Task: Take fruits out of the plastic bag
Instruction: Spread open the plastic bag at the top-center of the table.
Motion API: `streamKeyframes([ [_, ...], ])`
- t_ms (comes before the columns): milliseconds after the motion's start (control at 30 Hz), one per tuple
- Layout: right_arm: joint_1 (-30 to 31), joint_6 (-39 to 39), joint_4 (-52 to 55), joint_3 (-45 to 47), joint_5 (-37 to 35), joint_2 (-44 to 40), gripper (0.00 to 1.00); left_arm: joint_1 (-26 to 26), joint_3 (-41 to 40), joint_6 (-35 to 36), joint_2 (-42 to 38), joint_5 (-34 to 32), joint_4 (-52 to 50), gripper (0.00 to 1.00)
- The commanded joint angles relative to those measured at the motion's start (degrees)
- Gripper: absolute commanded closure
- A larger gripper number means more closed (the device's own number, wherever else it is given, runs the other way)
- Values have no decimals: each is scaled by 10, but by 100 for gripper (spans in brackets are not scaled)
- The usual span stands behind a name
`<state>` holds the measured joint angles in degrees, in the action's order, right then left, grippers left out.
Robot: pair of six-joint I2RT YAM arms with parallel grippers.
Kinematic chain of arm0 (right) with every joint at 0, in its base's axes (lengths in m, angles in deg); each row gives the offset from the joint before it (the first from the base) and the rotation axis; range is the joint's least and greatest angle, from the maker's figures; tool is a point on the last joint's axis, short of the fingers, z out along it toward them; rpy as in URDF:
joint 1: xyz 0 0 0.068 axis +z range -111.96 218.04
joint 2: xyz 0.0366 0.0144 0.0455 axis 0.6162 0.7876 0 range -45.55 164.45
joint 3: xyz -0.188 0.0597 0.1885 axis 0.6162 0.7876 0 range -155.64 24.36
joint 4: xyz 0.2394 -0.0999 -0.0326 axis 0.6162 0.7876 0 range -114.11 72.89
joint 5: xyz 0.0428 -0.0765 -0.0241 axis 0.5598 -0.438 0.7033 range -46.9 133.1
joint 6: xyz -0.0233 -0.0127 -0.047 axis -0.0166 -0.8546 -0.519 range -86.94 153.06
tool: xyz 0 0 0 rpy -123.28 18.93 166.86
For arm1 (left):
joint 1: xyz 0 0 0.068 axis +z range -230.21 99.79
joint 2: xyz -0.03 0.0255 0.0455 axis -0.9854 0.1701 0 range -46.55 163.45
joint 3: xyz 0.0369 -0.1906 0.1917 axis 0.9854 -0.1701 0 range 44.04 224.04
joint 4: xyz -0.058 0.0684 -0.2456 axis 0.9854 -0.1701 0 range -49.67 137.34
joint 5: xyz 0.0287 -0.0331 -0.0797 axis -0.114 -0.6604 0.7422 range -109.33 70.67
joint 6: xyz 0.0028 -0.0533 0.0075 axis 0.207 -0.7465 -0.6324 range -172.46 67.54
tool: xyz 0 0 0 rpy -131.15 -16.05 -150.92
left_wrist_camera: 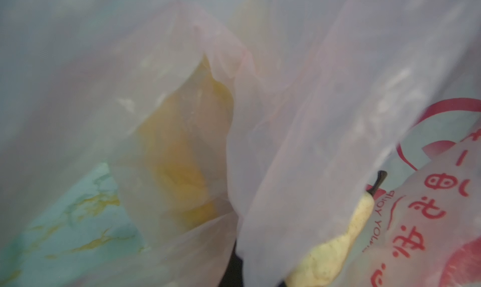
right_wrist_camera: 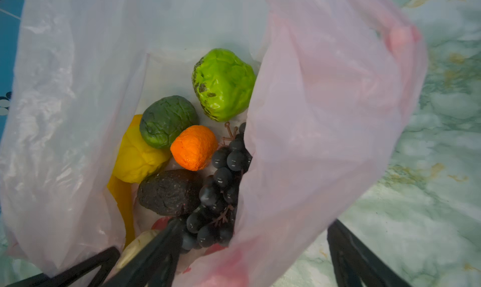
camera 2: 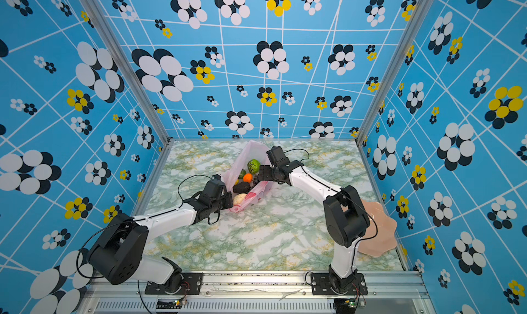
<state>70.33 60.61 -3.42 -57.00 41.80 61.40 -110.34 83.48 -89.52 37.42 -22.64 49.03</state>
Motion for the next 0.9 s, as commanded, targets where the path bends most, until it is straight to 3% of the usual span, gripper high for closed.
streamKeyframes([
  [0,1,19,-15,-14,-19,18,22,-10,-12,-12,10,-15,12,100],
  [67,0,10,-12,-10,-27,15,32,-13,-15,-16,10,-20,13,100],
  [167,0,-8,-7,17,-56,-6,65,-15,-16,-24,10,-34,3,100],
  [400,0,-30,-58,146,-80,-96,91,-16,-23,-32,-2,-49,-13,100],
  [667,-4,-7,-95,246,-79,-90,92,-26,-70,-68,-24,-60,-3,100],
  [867,-14,3,-121,242,-74,-50,93,-17,-71,-75,-16,-71,-1,100],
])
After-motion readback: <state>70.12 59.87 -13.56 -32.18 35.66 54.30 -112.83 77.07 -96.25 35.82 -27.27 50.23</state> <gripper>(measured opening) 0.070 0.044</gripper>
